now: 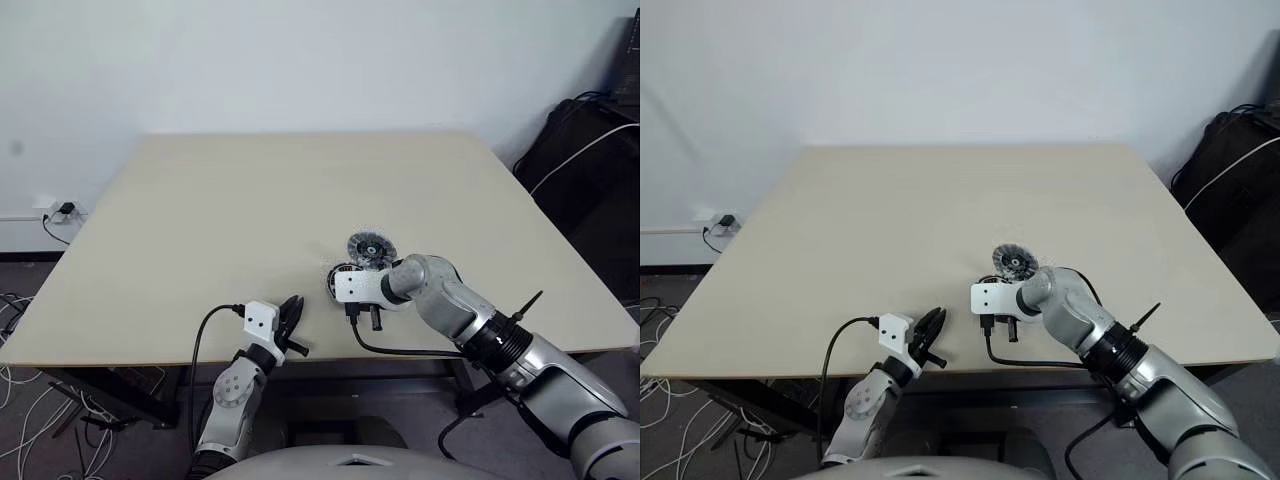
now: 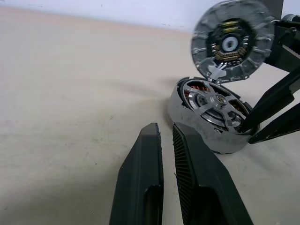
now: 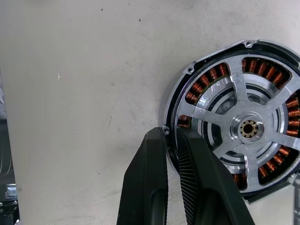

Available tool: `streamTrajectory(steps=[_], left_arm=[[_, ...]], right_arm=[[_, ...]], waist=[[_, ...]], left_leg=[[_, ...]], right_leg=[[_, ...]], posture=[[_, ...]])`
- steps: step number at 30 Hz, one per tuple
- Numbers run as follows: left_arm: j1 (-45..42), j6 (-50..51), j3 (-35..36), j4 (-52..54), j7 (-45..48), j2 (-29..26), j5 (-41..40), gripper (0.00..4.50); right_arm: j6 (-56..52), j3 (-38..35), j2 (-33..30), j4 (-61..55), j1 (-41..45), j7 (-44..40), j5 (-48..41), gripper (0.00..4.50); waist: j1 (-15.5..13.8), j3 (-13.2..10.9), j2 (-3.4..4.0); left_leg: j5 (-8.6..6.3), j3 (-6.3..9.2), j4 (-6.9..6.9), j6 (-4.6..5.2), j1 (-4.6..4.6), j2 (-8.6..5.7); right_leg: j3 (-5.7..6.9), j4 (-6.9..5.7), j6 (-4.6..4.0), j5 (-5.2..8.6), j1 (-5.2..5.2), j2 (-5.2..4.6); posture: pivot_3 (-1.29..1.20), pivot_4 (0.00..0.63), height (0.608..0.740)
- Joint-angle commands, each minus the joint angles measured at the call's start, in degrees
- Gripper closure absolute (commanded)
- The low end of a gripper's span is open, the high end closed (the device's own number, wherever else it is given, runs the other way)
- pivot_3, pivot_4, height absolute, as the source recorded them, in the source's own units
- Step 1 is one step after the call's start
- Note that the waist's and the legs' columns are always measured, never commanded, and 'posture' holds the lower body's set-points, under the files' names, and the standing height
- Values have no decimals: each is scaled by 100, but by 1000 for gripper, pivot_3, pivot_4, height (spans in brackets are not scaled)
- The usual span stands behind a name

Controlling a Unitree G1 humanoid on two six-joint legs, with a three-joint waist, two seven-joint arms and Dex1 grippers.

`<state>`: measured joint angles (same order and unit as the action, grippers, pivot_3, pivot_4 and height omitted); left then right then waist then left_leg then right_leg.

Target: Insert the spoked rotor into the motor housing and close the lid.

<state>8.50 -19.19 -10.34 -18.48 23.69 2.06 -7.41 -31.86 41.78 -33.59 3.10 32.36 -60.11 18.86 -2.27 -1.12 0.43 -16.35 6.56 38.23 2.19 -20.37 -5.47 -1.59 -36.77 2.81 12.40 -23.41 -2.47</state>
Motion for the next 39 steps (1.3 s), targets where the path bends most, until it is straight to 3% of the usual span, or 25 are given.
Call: streamTrajectory(steps=[1,7,16,21,29,35,39], left_arm=[[-23,-91,10,88,-13,46,-26,3997],[-27,-89,5,70,3,49,-28,3997],[-74,-66,10,29,42,48,-43,3997],[-78,-57,4,16,64,48,-55,3997],[-111,-47,-3,-39,102,44,-69,3997],[-146,-58,-9,-99,130,58,-65,3997],[-141,-67,-1,-99,158,56,-63,3997]], right_arm=[[-123,-225,25,86,-13,78,55,4420],[-628,-697,251,-29,-213,322,-156,4421],[-2512,-1744,797,-1197,-718,799,-889,4421],[-3623,-2097,1121,-1829,-889,1230,-1254,4421],[-4998,-2504,1515,-2532,-776,1835,-1938,4421],[-5164,-2503,1646,-2454,-701,2283,-2308,4421],[-4595,-2340,1733,-1967,-687,2570,-2376,4421]], waist=[[-1,0,0],[-1,3,-6],[-23,3,-5],[-22,2,-4],[-10,1,-2],[15,1,-2],[22,1,-1]], left_leg=[[2,0,0,0,0,0],[10,0,0,7,1,0],[13,6,-5,11,-25,-1],[11,8,-15,11,-34,-1],[9,11,-14,6,-33,-1],[10,13,-15,8,-33,-1],[10,13,-15,7,-31,-1]], right_leg=[[1,0,1,-1,1,0],[1,-2,-1,-3,1,0],[4,0,-10,-7,-21,-2],[3,0,-41,-17,-21,-3],[9,2,-13,0,-26,-3],[11,2,-14,0,-29,-3],[11,3,-14,0,-29,-3]], posture=[[0,0,740],[0,0,740],[0,0,740],[0,0,740],[0,0,740],[0,0,740],[0,0,740]])
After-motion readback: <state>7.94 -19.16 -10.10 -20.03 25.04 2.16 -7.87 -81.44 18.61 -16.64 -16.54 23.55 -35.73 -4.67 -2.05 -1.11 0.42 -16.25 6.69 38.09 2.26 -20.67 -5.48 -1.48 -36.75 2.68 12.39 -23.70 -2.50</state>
